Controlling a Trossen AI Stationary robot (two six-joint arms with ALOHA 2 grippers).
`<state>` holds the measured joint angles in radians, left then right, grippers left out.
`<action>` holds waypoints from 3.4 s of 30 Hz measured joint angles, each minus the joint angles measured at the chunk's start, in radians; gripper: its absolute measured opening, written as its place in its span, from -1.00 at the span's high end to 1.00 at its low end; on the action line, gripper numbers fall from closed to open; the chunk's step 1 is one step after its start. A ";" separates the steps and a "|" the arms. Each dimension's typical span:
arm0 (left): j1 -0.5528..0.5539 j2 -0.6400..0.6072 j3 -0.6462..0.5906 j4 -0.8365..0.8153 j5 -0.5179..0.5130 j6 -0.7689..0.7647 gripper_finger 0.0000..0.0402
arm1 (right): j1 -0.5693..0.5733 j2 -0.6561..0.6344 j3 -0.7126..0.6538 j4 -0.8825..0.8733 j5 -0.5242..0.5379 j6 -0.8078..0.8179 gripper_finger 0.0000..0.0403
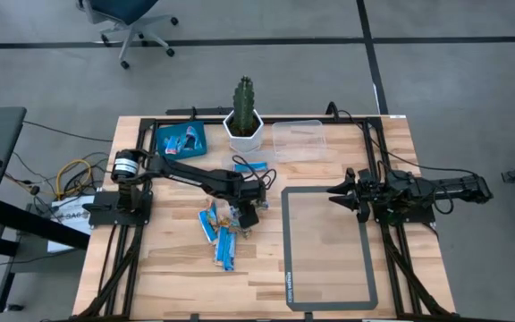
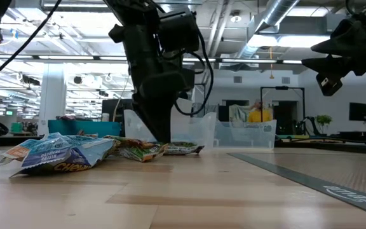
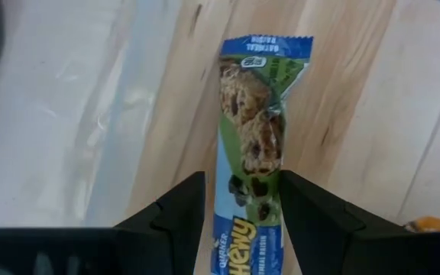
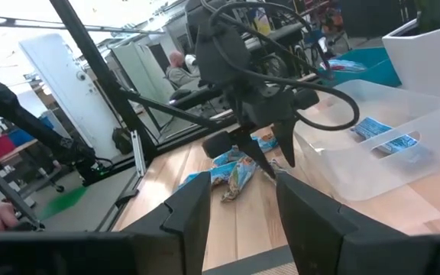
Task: Pick and place Granola Bars by type
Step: Put the blue granola bar into the bottom transparent bin
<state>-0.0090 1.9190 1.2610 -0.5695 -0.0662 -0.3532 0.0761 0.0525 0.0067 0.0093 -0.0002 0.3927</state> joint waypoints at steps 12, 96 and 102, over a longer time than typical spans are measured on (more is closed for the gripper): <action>-0.002 0.046 0.000 0.007 0.035 0.000 0.20 | 0.000 0.000 0.000 0.000 0.000 0.000 0.29; 0.047 -0.327 0.008 -0.216 -0.002 0.179 0.49 | 0.000 0.000 0.000 0.000 0.000 0.000 0.29; -0.047 -0.390 0.008 -0.298 0.110 -0.094 0.49 | 0.000 0.000 0.000 0.002 0.000 0.000 0.30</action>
<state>-0.0558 1.5290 1.2690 -0.8673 0.0438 -0.4470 0.0759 0.0525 0.0067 0.0118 0.0000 0.3927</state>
